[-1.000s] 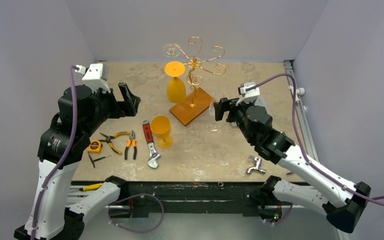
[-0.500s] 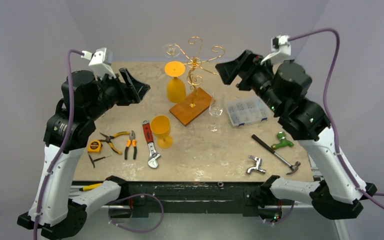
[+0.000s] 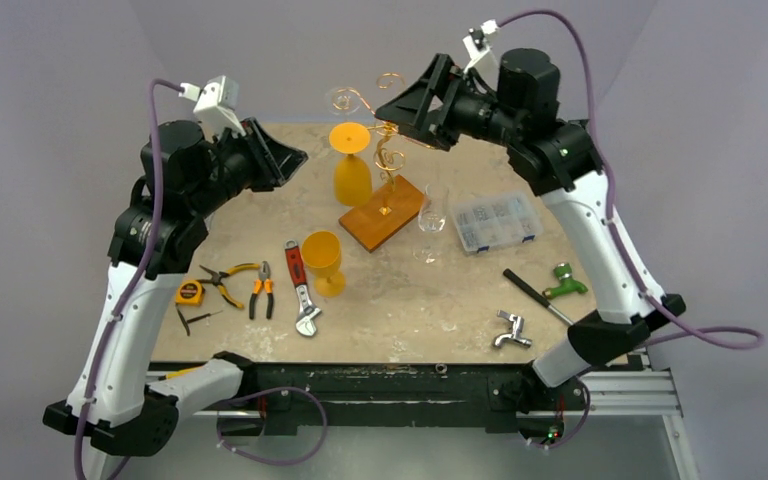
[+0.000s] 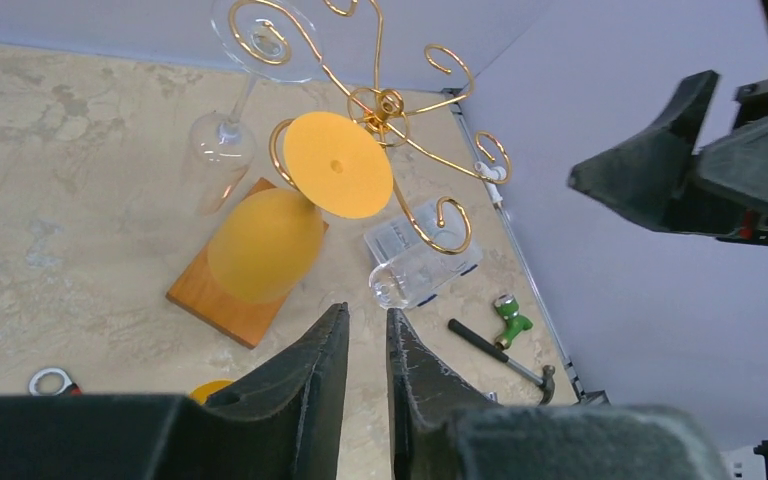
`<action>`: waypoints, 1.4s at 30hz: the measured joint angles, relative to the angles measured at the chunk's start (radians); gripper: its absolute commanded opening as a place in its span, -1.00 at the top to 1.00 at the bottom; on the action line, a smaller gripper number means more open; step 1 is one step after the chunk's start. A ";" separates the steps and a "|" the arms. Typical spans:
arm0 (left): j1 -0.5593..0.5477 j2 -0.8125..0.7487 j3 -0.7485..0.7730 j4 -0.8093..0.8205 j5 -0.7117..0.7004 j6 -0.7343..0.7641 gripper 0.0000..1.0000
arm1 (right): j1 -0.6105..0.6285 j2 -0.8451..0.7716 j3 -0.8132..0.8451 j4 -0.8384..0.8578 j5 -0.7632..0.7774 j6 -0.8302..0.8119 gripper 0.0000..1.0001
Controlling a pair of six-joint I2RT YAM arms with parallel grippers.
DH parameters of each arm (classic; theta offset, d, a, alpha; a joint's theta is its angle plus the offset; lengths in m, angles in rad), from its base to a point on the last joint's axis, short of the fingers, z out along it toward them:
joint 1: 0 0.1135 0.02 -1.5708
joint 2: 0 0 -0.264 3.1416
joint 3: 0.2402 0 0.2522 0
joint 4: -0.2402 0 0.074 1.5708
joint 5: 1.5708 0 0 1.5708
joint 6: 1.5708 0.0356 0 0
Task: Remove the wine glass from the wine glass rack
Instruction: Place the wine glass at the center of the board, then pick up the wine glass from the wine rack.
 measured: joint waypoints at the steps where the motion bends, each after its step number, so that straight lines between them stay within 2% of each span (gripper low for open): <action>1: 0.000 0.010 0.000 0.009 0.005 -0.004 0.66 | 0.000 0.022 0.001 -0.001 -0.020 0.008 -0.49; 7: 0.000 0.081 0.002 0.055 0.034 -0.009 0.68 | 0.000 0.152 0.039 -0.030 -0.076 0.027 -0.44; 30: 0.007 0.254 0.061 0.138 0.063 -0.004 0.79 | 0.000 0.375 0.211 -0.131 -0.032 -0.037 -0.27; 42: 0.023 0.304 0.061 0.156 0.082 -0.004 0.79 | -0.001 0.407 0.221 -0.145 -0.039 -0.050 -0.06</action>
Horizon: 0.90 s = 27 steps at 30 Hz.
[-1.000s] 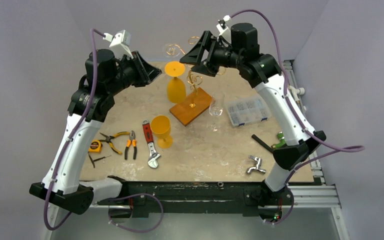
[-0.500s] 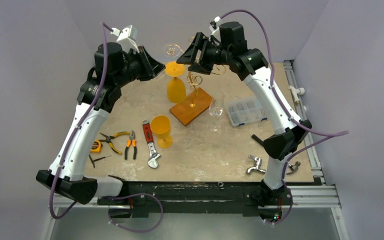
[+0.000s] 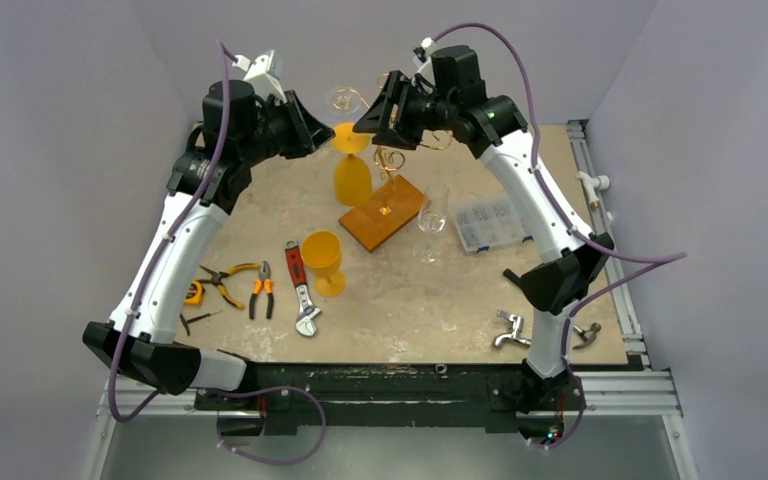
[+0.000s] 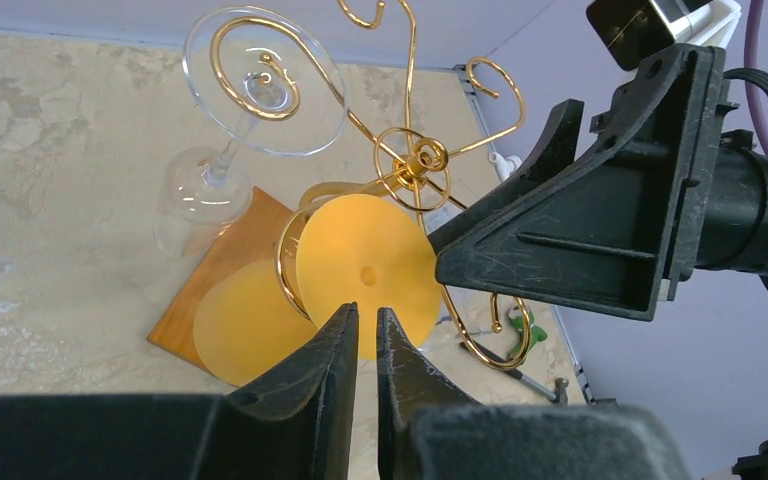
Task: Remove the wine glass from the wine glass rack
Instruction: Pick up the wine glass from the wine rack.
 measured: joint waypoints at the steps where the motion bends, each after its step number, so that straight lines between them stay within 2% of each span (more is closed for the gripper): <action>1: 0.000 0.003 0.000 0.000 0.003 0.000 0.80 | 0.000 0.001 0.004 0.000 -0.007 0.000 -0.04; 11: 0.001 0.010 -0.021 0.021 0.019 0.000 0.81 | -0.002 0.001 0.019 0.008 -0.058 0.000 0.10; 27: 0.005 0.015 -0.056 0.023 0.039 0.000 0.82 | -0.002 0.015 0.020 0.055 -0.092 0.016 0.20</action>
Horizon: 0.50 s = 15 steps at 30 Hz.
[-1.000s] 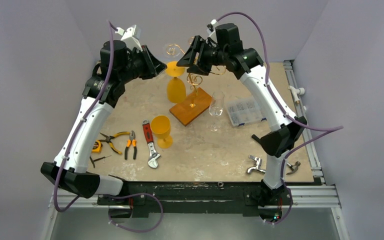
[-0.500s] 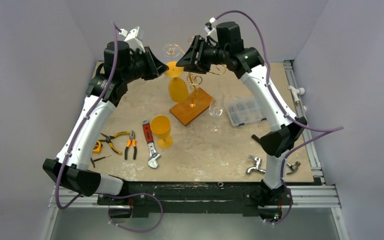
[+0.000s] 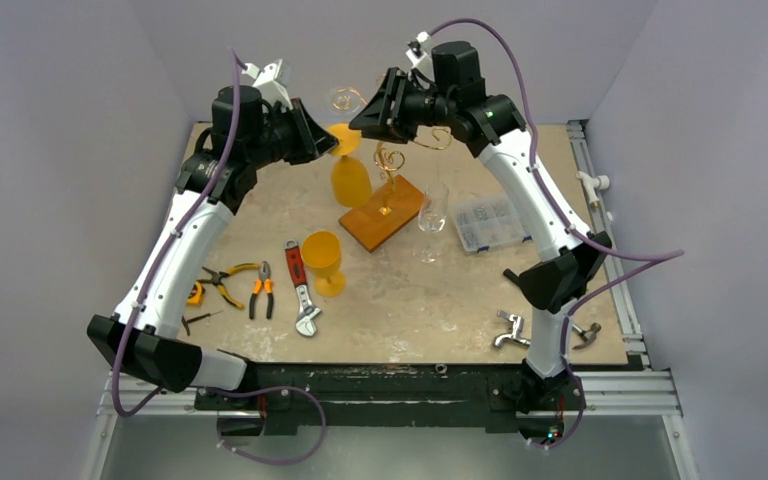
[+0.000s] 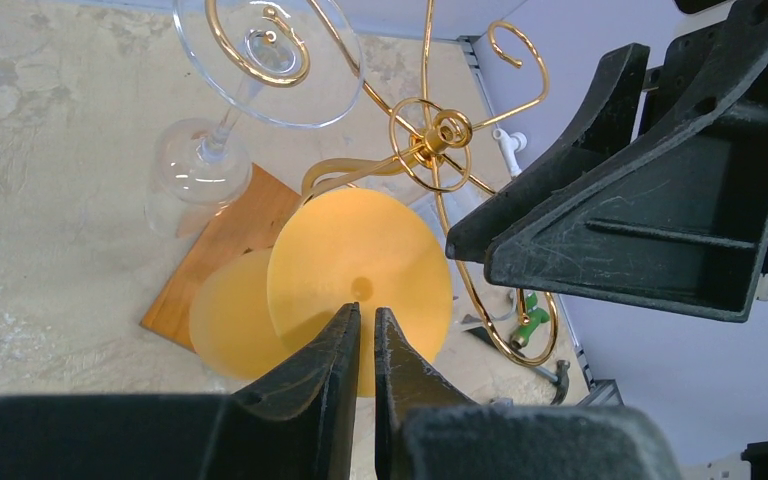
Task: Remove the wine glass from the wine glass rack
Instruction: Pick up the wine glass from the wine rack.
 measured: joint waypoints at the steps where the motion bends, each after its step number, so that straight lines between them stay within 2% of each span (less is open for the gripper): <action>1: 0.000 0.000 0.000 0.000 0.000 0.000 0.83 | 0.000 0.000 0.000 0.007 -0.002 0.003 0.20; 9: 0.000 0.000 -0.008 0.012 0.007 0.000 0.82 | 0.000 0.000 -0.008 0.063 -0.022 0.025 0.23; 15: 0.000 -0.003 -0.006 0.004 0.002 0.000 0.81 | -0.003 0.000 -0.011 0.042 -0.015 0.010 0.22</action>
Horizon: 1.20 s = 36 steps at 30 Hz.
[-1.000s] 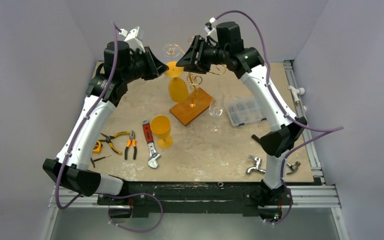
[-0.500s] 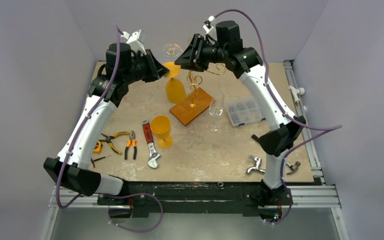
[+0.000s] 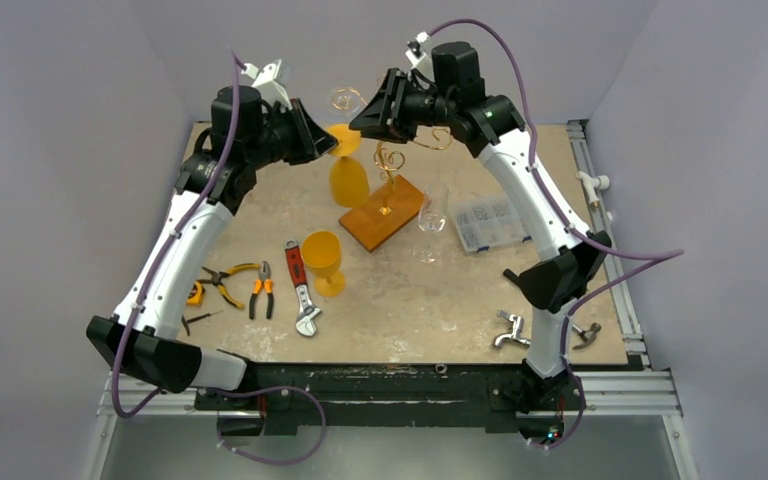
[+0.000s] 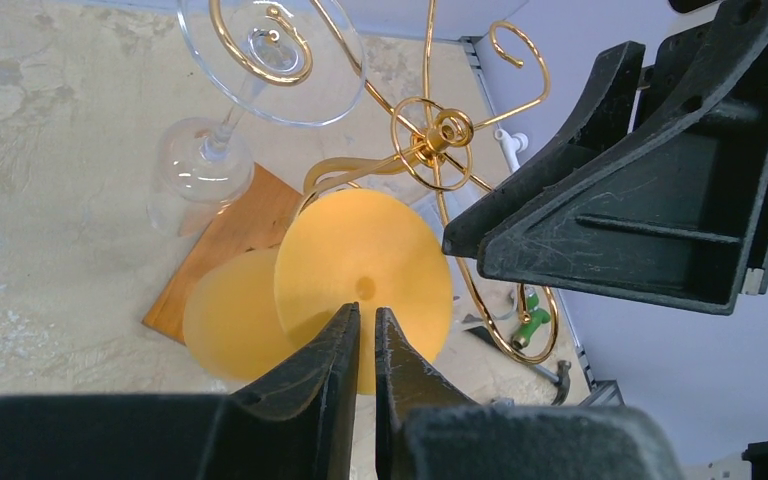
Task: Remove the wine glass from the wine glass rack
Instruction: Pick up the wine glass from the wine rack.
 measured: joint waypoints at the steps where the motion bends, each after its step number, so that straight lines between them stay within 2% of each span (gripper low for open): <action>1: 0.000 0.000 0.004 -0.006 -0.004 0.000 0.81 | -0.002 0.000 0.000 -0.010 0.003 -0.006 0.21; 12: 0.009 -0.021 0.050 -0.034 -0.051 0.027 0.81 | -0.021 0.000 0.000 -0.085 0.046 -0.052 0.21; 36: 0.013 -0.022 0.018 -0.042 -0.053 0.027 0.82 | -0.021 0.003 0.000 -0.071 0.020 -0.034 0.22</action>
